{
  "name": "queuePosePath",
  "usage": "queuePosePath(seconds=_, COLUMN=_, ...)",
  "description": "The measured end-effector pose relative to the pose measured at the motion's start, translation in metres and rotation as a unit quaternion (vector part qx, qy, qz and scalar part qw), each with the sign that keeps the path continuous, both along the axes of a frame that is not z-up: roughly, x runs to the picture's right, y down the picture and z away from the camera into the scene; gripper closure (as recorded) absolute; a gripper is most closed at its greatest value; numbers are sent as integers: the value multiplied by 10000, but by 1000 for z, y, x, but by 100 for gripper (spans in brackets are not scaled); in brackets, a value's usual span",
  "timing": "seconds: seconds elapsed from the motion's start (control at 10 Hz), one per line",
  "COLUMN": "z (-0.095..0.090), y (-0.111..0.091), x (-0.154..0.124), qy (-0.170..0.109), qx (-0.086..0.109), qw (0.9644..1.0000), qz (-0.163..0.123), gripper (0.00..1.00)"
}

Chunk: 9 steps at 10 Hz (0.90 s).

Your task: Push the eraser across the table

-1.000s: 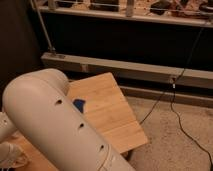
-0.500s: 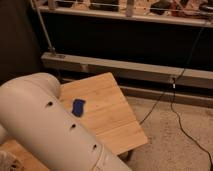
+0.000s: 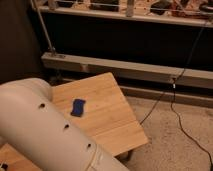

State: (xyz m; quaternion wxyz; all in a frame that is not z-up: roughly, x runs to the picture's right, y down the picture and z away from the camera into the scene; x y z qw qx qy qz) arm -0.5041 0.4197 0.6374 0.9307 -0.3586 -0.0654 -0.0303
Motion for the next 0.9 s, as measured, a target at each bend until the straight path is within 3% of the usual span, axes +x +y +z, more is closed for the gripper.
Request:
queuePosePath(seconds=0.1, z=-26, y=4, x=-18, qy=-510, qx=-319, qw=9981, qz=108, gripper=100)
queuePosePath(seconds=0.2, z=-42, y=6, x=-27, qy=-854, qx=-478, qw=9951, qz=129, gripper=100)
queuePosePath(seconds=0.4, z=-52, y=9, x=-26, qy=-1179, qx=-569, qw=9914, qz=50, gripper=100)
queuePosePath(seconds=0.5, z=-51, y=10, x=-21, qy=-1286, qx=-523, qw=9903, qz=-32, gripper=100)
queuePosePath(seconds=0.7, z=-42, y=-2, x=-13, qy=-1130, qx=-379, qw=9929, qz=36, gripper=100)
queuePosePath(seconds=0.8, z=-34, y=-25, x=-10, qy=-817, qx=-249, qw=9958, qz=314, gripper=100)
queuePosePath(seconds=0.9, z=-32, y=-46, x=-10, qy=-603, qx=-158, qw=9963, qz=585, gripper=100)
